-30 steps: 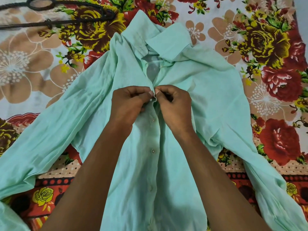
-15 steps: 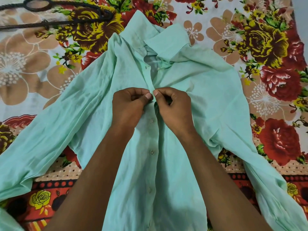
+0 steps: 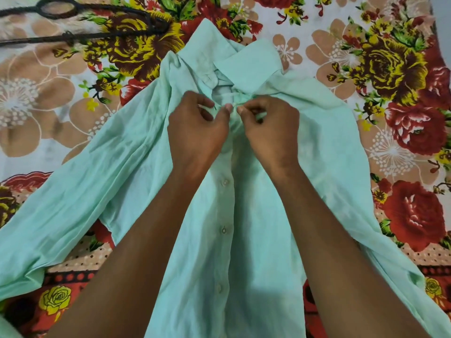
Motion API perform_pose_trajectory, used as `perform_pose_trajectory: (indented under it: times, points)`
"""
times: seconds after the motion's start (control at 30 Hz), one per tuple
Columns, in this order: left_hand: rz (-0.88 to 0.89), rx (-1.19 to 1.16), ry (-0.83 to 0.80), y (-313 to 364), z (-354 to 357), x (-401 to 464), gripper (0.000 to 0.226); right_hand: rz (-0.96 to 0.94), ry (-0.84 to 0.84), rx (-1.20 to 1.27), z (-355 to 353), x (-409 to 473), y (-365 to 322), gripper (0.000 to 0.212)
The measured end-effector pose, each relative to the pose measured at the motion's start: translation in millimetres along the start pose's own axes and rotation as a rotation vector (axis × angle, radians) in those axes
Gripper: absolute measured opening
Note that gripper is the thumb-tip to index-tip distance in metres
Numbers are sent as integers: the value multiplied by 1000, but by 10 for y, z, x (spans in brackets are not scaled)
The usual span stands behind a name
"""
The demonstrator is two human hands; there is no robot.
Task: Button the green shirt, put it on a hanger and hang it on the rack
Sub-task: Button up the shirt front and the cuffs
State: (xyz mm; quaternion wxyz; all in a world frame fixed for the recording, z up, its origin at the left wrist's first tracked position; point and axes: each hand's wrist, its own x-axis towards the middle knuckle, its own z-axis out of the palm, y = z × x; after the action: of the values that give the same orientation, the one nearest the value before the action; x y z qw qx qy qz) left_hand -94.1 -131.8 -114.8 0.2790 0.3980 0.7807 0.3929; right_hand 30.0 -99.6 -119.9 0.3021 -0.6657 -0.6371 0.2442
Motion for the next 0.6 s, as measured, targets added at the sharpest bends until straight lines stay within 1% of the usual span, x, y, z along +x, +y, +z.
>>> perform_pose_trajectory:
  times: [0.07,0.13,0.23,0.3,0.37,0.43,0.5,0.6]
  points:
    - [43,106,25,42,108,135,33,7,-50,-13,134,143,-18,9]
    - [30,219,3,22,200,233,34,31,-106,-53,252,209,-2,12]
    - [16,340,-9,-3,258,294,32,73,-93,-88,337,241,23,13]
    - [32,351,-5,2,246,296,24,112,-76,-113,356,247,17,11]
    - [0,273,-5,-8,222,309,20,159,-72,-114,367,258,0,8]
    - [-61,102,-22,-22,196,343,18,218,-94,-71,356,274,-26,10]
    - [-113,-72,-67,-14,157,376,15,257,-110,-18,337,290,-33,13]
    - [-242,-247,-157,11,93,396,11,256,-108,65,319,293,-25,12]
